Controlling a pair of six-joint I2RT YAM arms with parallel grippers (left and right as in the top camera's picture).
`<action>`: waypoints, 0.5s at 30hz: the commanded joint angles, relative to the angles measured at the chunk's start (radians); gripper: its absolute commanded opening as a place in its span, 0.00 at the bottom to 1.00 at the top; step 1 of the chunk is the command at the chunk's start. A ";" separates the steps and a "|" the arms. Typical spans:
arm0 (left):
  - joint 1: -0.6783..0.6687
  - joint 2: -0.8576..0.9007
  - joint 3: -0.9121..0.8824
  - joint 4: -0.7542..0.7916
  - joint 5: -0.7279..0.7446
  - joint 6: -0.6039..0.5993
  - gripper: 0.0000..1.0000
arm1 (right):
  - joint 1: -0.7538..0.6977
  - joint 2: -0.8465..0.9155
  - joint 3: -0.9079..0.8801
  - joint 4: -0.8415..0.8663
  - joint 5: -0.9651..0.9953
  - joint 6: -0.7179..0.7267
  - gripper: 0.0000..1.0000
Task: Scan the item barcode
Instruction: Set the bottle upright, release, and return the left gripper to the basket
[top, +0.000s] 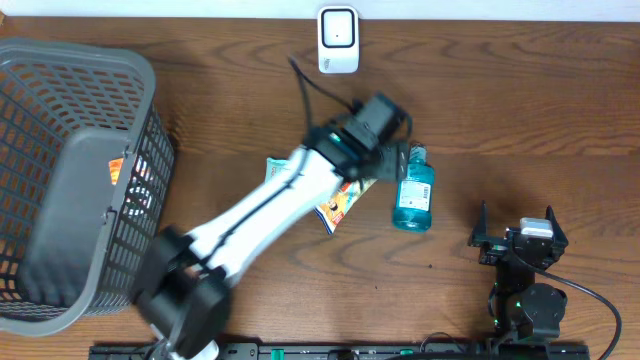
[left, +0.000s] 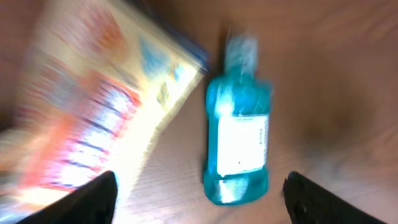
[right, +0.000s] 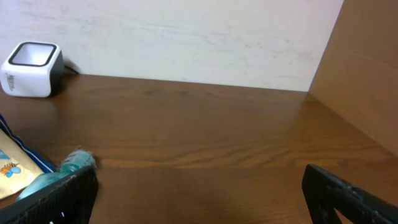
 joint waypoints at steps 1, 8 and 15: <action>0.087 -0.192 0.222 -0.143 -0.311 0.127 0.83 | -0.001 -0.006 -0.003 -0.002 -0.006 -0.007 0.99; 0.359 -0.388 0.351 -0.310 -0.542 0.097 0.87 | -0.001 -0.006 -0.003 -0.002 -0.006 -0.007 0.99; 0.832 -0.431 0.342 -0.533 -0.503 -0.135 0.88 | -0.001 -0.006 -0.003 -0.002 -0.006 -0.007 0.99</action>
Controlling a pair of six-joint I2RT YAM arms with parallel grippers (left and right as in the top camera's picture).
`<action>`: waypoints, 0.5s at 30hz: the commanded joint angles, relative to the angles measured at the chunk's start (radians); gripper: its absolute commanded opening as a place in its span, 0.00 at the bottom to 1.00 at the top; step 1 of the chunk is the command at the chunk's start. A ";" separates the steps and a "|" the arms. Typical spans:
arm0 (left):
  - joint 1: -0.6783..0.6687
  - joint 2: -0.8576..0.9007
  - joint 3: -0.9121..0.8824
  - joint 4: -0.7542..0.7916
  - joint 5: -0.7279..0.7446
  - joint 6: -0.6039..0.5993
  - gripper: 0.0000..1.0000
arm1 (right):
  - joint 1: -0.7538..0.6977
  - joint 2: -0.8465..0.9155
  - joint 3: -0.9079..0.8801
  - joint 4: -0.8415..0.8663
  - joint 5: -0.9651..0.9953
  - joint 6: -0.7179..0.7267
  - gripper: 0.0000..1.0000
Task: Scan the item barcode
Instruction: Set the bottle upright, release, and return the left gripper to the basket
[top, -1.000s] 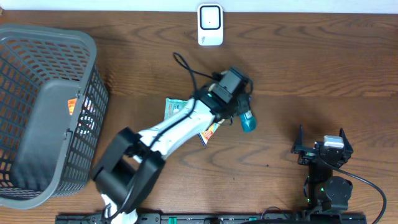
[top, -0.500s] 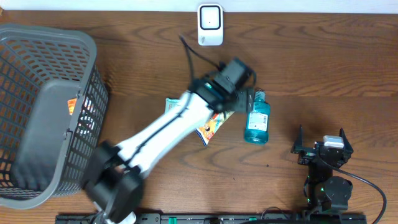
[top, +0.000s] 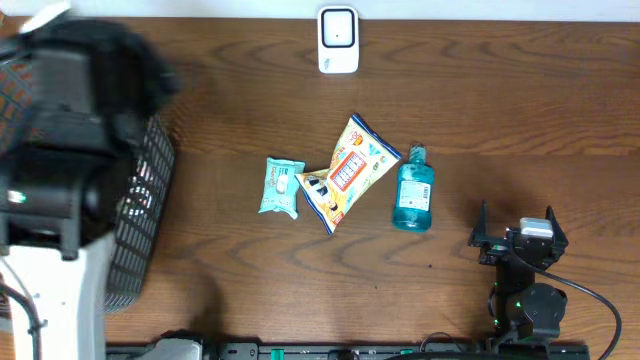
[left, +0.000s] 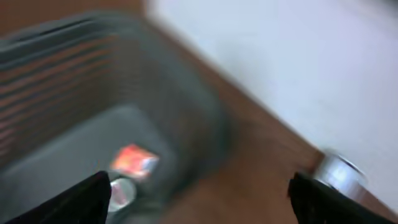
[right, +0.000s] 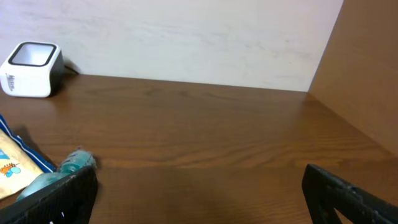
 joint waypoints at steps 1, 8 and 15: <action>0.241 0.042 -0.030 -0.073 0.030 -0.129 0.88 | -0.001 -0.006 -0.003 -0.002 -0.006 -0.007 0.99; 0.482 0.165 -0.124 -0.087 0.310 -0.128 0.88 | -0.001 -0.006 -0.003 -0.002 -0.006 -0.007 0.99; 0.525 0.403 -0.196 -0.120 0.400 -0.254 0.88 | -0.001 -0.006 -0.003 -0.002 -0.006 -0.007 0.99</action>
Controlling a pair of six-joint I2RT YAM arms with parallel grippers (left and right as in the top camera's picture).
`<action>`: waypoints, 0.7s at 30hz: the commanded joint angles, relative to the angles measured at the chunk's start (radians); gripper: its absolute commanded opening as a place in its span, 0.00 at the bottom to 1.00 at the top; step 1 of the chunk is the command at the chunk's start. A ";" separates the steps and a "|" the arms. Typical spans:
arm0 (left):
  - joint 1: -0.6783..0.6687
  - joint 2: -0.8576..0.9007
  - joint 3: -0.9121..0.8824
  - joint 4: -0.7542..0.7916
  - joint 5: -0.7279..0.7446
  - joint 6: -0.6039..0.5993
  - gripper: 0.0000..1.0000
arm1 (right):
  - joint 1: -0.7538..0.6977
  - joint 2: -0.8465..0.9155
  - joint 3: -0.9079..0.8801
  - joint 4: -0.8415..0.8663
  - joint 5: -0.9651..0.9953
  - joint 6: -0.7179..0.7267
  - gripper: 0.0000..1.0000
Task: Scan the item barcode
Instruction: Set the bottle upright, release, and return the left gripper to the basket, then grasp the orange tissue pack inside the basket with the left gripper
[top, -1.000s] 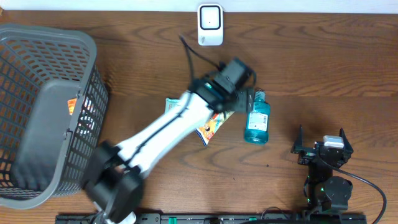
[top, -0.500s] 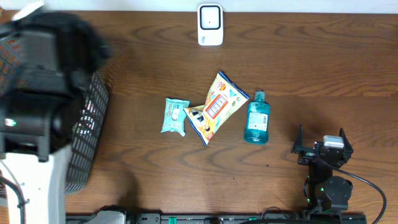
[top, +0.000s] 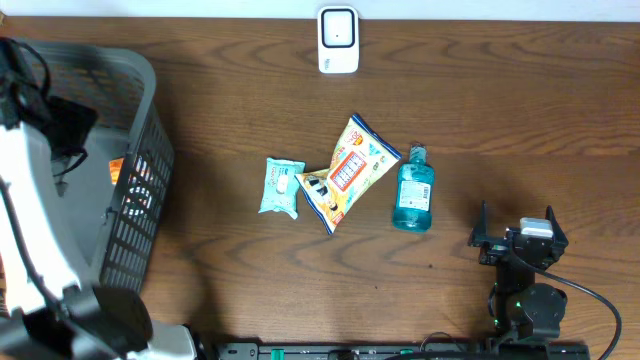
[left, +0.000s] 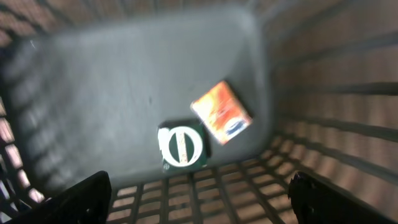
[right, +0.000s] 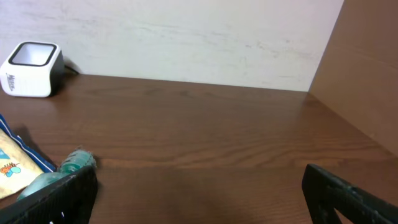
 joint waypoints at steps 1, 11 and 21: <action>0.005 0.138 -0.027 -0.013 0.084 -0.159 0.88 | -0.001 -0.006 -0.003 -0.002 -0.006 -0.007 0.99; -0.009 0.400 -0.027 0.081 0.328 -0.496 0.88 | -0.001 -0.006 -0.003 -0.002 -0.006 -0.007 0.99; -0.056 0.532 -0.030 0.140 0.318 -0.566 0.92 | -0.001 -0.006 -0.003 -0.002 -0.006 -0.007 0.99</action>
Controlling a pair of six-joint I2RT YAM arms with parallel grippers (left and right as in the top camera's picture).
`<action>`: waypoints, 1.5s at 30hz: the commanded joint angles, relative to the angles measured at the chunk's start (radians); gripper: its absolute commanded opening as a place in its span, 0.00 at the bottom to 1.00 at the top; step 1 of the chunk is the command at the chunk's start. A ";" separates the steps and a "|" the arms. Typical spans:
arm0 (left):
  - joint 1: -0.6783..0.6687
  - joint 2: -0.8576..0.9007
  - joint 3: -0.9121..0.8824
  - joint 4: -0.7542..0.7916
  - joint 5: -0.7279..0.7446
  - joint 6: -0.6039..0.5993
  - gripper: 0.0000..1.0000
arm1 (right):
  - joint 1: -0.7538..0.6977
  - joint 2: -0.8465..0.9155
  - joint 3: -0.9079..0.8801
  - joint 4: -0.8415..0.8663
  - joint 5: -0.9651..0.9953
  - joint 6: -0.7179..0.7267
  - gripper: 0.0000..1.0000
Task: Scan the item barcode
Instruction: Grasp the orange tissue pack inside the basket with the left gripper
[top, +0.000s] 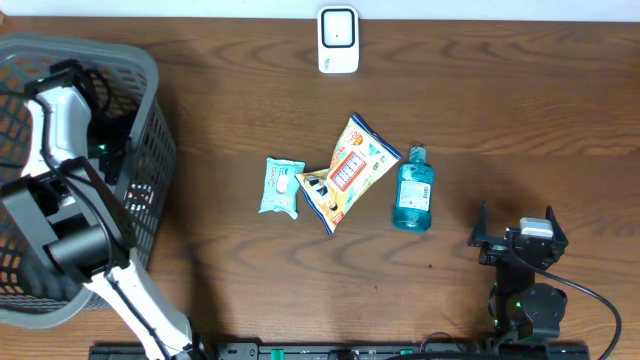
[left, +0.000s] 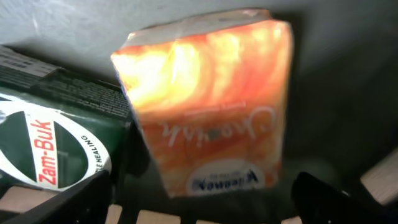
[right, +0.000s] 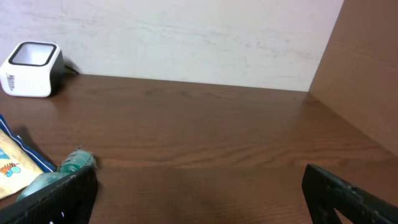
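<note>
My left gripper (left: 202, 200) is open, low inside the grey basket (top: 150, 70), just above an orange packet (left: 205, 106) lying on the basket floor. A green Zam-Buk tin (left: 50, 146) lies against the packet's left side. The white barcode scanner (top: 338, 40) stands at the table's far edge, and the right wrist view shows the scanner (right: 31, 60) too. My right gripper (top: 520, 240) rests open at the near right, holding nothing. In the overhead view the left arm (top: 60, 110) reaches down into the basket and hides its gripper.
On the table's middle lie a teal wipes pack (top: 281, 187), a yellow snack bag (top: 350, 172) and a blue mouthwash bottle (top: 413, 192). The basket's mesh walls close in round the left gripper. A brown board (right: 367, 74) stands at the right.
My left gripper was high over the basket floor with the orange packet and the tin small below it. Now it is close above the packet, still open. The right arm has not moved.
My left gripper was open over the blue bottle and snack bag at the table's middle. Then it was at the basket's rim on the left, then looking down into the basket. Now it sits low over the orange packet. The right gripper stayed parked.
</note>
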 joint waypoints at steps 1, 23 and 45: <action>-0.023 0.051 -0.006 0.000 -0.002 -0.067 0.92 | -0.001 -0.006 -0.003 -0.002 -0.006 -0.007 0.99; -0.021 0.090 -0.069 0.038 -0.315 -0.002 0.79 | -0.001 -0.006 -0.003 -0.002 -0.006 -0.007 0.99; -0.016 0.074 -0.059 0.079 -0.227 0.021 0.80 | -0.001 -0.006 -0.003 -0.002 -0.006 -0.007 0.99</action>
